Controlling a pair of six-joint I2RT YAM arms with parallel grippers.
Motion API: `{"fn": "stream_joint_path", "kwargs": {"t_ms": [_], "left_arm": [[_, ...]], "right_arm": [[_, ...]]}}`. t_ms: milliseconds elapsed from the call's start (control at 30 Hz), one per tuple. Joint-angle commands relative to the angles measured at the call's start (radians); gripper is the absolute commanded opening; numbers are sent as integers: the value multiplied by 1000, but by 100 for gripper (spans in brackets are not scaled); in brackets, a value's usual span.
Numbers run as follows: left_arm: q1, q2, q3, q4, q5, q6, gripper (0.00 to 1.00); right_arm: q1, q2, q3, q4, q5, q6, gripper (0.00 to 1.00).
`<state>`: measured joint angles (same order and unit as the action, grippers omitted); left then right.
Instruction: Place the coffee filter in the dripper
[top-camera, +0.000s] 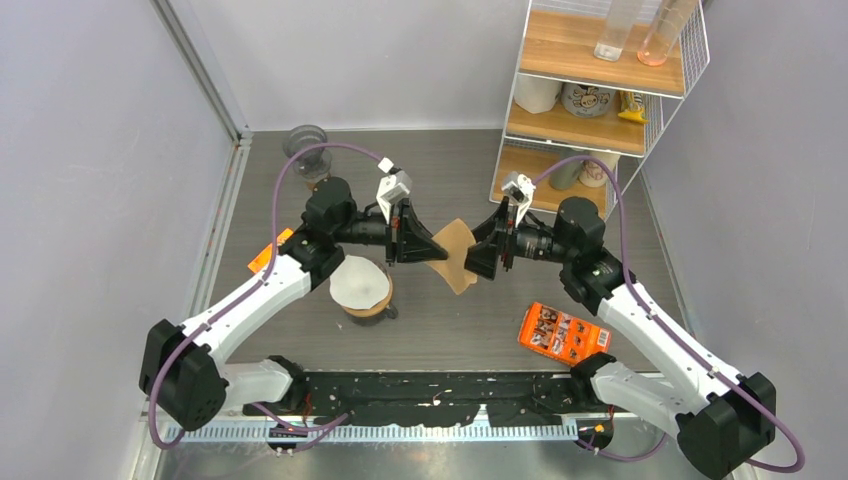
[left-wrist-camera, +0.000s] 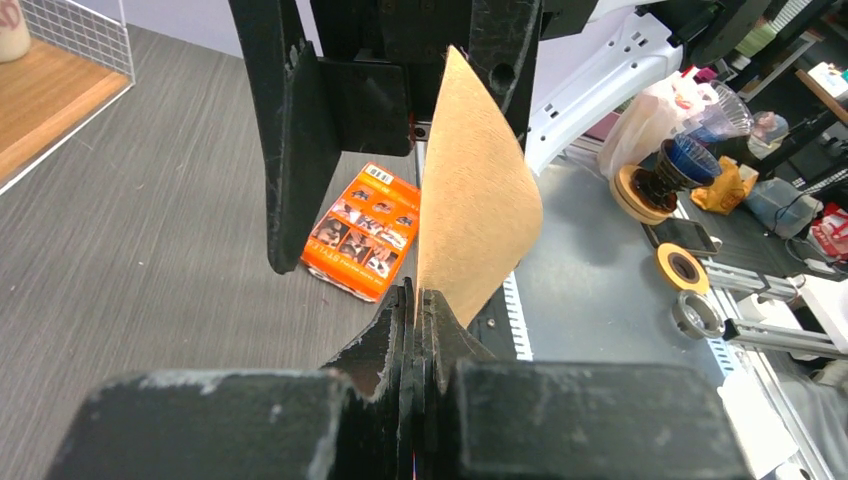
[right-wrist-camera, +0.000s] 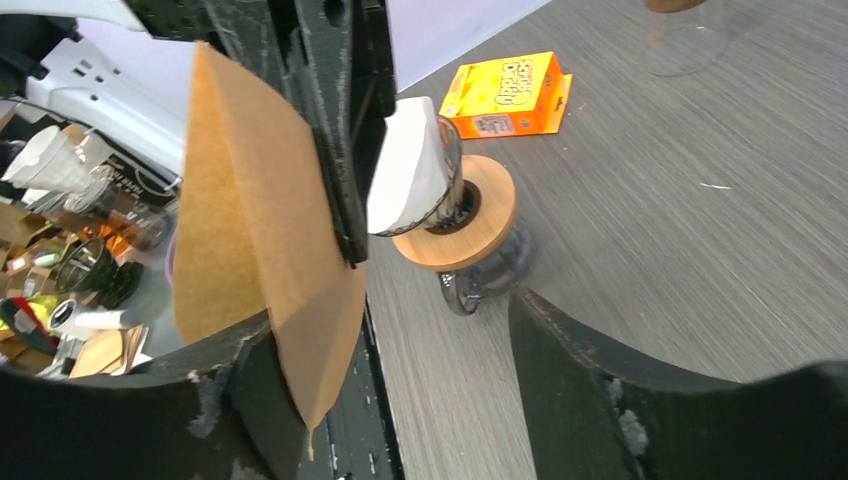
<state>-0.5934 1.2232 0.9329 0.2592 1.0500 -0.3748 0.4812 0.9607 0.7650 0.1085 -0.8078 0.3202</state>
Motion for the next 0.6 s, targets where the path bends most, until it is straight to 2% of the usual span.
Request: {"fn": "stream_joint_path", "kwargs": {"t_ms": [0,300,433,500,533,567], "left_arm": [[2,11,49,68,40,-27,0],[2,8,46,69,44,-29,0],[2,12,51,73,49,-32,0],[2,16,51,76,52,-34,0],[2,17,52,77,49,-37,0],[2,18,54,74,46,-38,0]], "right_arm": [[11,-2,42,68,-66,-2,66],[17,-12,45,63,-58,-2,48],[18,-21,45,62,-75,-6,30],[20,-23,46,62,-85,-5,19],[20,-25,46,63,-86,-5,10],[22,-27,46,63,-84,-5,8]]}}
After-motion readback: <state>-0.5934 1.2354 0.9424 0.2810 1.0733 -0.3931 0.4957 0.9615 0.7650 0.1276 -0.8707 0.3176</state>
